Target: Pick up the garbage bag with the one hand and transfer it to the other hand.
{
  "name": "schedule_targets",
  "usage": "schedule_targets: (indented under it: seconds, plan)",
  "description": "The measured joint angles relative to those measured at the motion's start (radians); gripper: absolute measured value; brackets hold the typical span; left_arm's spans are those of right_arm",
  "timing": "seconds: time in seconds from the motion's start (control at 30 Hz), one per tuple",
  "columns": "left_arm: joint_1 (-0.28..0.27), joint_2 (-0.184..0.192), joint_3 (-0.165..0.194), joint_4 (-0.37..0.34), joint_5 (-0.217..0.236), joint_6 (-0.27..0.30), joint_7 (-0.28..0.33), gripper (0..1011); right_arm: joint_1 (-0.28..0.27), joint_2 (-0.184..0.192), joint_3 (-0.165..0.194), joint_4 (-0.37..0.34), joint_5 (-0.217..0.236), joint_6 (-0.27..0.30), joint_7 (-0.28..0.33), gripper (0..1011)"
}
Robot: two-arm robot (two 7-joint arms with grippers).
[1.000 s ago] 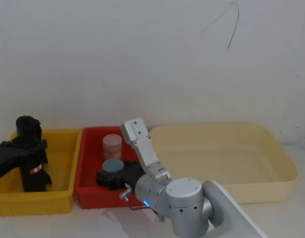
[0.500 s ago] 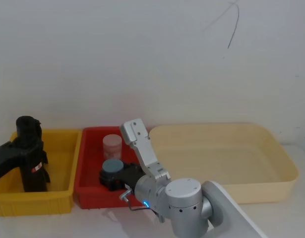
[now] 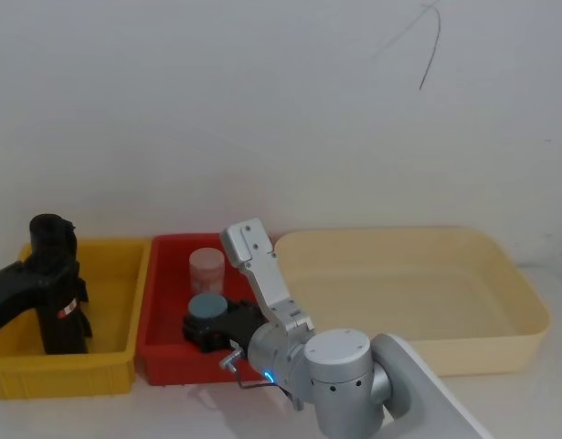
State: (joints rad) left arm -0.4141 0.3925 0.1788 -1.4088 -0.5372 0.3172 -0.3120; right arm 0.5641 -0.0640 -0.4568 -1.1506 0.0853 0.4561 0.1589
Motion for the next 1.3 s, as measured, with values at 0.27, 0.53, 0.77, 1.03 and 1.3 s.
schedule_targets:
  seconds: [0.27, 0.53, 0.77, 1.03, 1.3]
  plan:
    - [0.000, 0.000, 0.000, 0.000, 0.000, 0.000, 0.000, 387, 0.000, 0.000, 0.000, 0.001, 0.000, 0.000, 0.000, 646]
    - [-0.005, 0.004, 0.004, -0.008, 0.001, 0.002, 0.005, 382, -0.004, 0.001, 0.006, -0.009, 0.001, 0.003, 0.004, 646]
    - [-0.019, 0.011, 0.010, -0.034, 0.009, 0.019, 0.022, 382, -0.014, 0.002, 0.028, -0.052, 0.018, 0.006, 0.016, 646]
    - [-0.044, 0.019, 0.017, -0.068, 0.018, 0.046, 0.046, 382, -0.027, 0.006, 0.068, -0.126, 0.048, 0.006, 0.025, 645]
    - [-0.088, 0.017, 0.029, -0.079, 0.008, 0.052, 0.030, 382, -0.029, 0.017, 0.114, -0.198, 0.066, -0.010, 0.013, 645]
